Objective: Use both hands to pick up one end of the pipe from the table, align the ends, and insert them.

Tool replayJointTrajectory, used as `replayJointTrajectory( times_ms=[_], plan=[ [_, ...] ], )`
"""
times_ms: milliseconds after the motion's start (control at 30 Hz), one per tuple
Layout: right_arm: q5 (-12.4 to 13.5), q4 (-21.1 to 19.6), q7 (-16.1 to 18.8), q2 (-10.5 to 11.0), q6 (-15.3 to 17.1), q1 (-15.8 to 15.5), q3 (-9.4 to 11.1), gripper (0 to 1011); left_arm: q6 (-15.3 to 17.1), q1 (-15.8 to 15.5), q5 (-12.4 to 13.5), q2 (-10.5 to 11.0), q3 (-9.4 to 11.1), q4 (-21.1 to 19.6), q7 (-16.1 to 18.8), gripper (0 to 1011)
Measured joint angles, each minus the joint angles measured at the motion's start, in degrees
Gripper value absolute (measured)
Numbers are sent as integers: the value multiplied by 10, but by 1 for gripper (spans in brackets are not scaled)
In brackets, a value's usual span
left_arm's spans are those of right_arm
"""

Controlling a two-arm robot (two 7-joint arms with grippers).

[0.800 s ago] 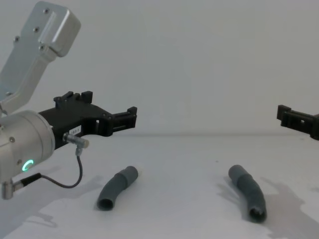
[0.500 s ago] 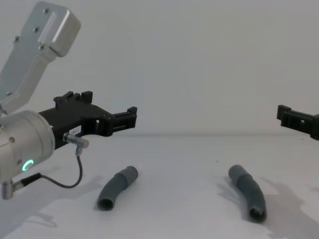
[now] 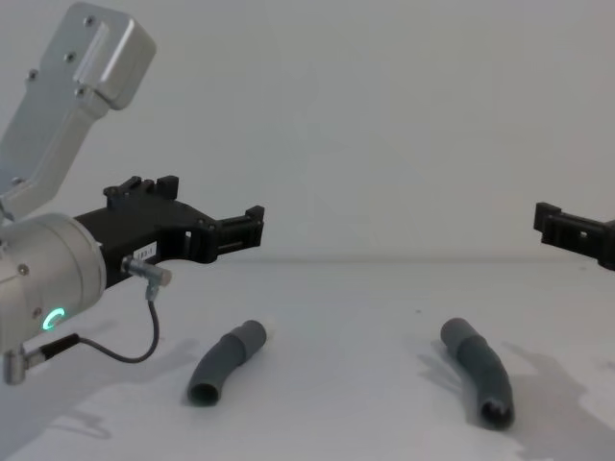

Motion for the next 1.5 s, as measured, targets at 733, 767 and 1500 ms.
replayJointTrajectory(
  times_ms=[733,767,1500],
  plan=[
    [0,0,0,0,0,0,0,1002,0,0,0,0,0,0,0,1001],
    [0,0,0,0,0,0,0,1002,0,0,0,0,0,0,0,1001],
    [0,0,0,0,0,0,0,1002,78,2,-24,-23,-9,-19,8,1001]
  ],
)
